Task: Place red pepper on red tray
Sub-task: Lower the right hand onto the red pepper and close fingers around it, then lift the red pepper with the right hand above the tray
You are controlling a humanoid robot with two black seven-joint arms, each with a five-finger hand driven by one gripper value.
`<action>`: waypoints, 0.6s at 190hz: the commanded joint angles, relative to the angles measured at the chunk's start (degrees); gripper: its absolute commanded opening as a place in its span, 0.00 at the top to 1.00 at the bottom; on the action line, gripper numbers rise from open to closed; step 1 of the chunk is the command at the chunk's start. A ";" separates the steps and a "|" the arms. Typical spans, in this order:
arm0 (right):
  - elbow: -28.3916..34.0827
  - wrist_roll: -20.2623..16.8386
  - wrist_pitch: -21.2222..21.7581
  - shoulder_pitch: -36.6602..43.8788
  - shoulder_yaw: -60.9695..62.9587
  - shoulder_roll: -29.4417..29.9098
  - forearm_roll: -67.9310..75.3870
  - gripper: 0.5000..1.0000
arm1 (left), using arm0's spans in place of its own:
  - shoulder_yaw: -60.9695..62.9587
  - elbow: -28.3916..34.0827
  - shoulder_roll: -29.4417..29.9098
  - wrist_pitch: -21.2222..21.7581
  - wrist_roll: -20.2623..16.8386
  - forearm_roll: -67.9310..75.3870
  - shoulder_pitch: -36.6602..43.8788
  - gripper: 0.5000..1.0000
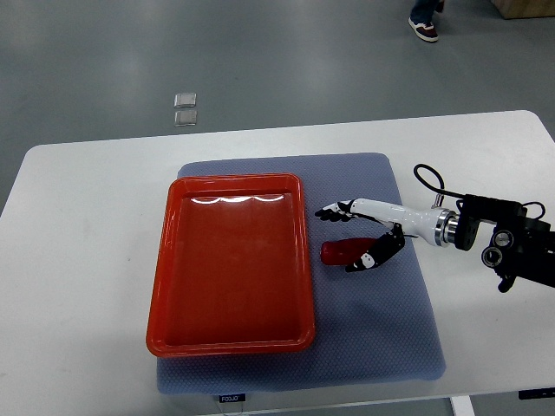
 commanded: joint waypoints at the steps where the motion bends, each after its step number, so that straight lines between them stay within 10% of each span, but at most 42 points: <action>1: -0.66 0.39 -0.66 -0.38 -0.44 0.35 -1.51 0.21 | 0.01 0.00 0.00 0.00 0.00 -0.01 0.00 0.00; 67: -1.71 0.56 -1.28 -0.38 -2.47 0.44 -3.10 0.35 | -0.08 0.00 0.00 0.00 0.00 -0.01 0.00 0.00; 114: -2.33 1.36 -2.33 -0.46 -3.78 0.44 -5.73 0.62 | -0.08 0.00 0.00 0.00 0.00 -0.01 0.00 0.00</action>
